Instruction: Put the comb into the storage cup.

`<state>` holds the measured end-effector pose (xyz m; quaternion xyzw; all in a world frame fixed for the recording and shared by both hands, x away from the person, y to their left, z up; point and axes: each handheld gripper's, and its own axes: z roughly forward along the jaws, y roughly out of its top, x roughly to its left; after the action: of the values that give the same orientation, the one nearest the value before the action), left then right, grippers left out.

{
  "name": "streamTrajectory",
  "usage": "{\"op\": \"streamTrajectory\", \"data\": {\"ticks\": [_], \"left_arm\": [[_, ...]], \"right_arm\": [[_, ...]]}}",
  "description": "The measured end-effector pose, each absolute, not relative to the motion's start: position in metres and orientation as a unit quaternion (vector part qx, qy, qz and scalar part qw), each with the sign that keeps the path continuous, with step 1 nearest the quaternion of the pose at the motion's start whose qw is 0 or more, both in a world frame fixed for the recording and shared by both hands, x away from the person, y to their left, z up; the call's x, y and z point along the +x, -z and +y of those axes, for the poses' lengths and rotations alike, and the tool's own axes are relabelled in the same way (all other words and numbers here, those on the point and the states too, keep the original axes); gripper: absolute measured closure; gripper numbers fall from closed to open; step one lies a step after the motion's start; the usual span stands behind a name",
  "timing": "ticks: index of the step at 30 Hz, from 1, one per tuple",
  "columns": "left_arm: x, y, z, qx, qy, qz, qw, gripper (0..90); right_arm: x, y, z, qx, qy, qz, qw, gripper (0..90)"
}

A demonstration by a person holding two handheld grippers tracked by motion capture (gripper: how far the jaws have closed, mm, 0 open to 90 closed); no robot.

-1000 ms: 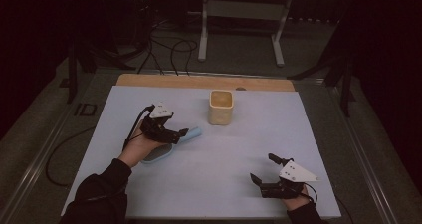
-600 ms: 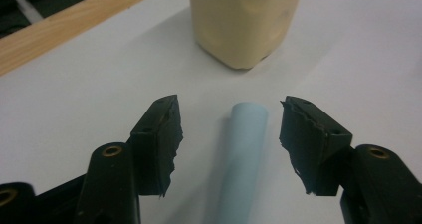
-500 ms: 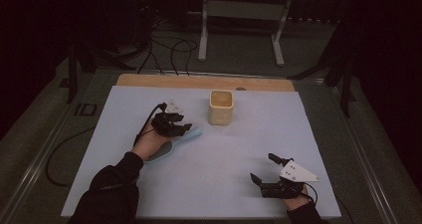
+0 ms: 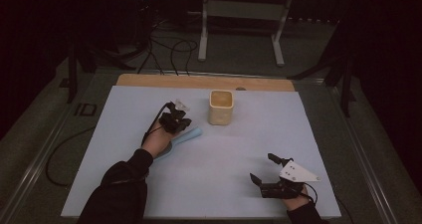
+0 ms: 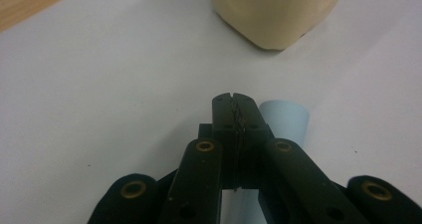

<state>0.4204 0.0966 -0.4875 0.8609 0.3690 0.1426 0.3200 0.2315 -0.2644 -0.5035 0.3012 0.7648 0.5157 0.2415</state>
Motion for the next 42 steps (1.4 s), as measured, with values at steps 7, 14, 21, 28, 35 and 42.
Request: {"op": "streamTrajectory", "data": {"ticks": [7, 14, 21, 28, 35, 42], "left_arm": [[0.424, 0.491, 0.086, 0.87, -0.135, 0.371, 0.297, 89.9], [0.423, 0.491, 0.076, 0.878, -0.126, 0.366, 0.283, 90.0], [0.422, 0.491, 0.072, 0.879, -0.128, 0.367, 0.275, 90.0], [0.414, 0.49, 0.064, 0.887, -0.116, 0.355, 0.271, 90.0], [0.406, 0.491, 0.059, 0.889, -0.109, 0.348, 0.278, 90.0], [0.396, 0.493, 0.051, 0.895, -0.092, 0.337, 0.276, 90.0]], "right_arm": [[0.232, 0.503, -0.265, 0.301, -0.517, 0.765, 0.24, 8.9], [0.232, 0.503, -0.264, 0.301, -0.517, 0.764, 0.24, 8.9], [0.232, 0.503, -0.265, 0.3, -0.517, 0.764, 0.241, 8.9], [0.232, 0.503, -0.264, 0.299, -0.517, 0.765, 0.241, 8.9], [0.232, 0.503, -0.265, 0.3, -0.518, 0.764, 0.241, 9.0], [0.232, 0.502, -0.265, 0.3, -0.519, 0.763, 0.241, 8.9]]}}
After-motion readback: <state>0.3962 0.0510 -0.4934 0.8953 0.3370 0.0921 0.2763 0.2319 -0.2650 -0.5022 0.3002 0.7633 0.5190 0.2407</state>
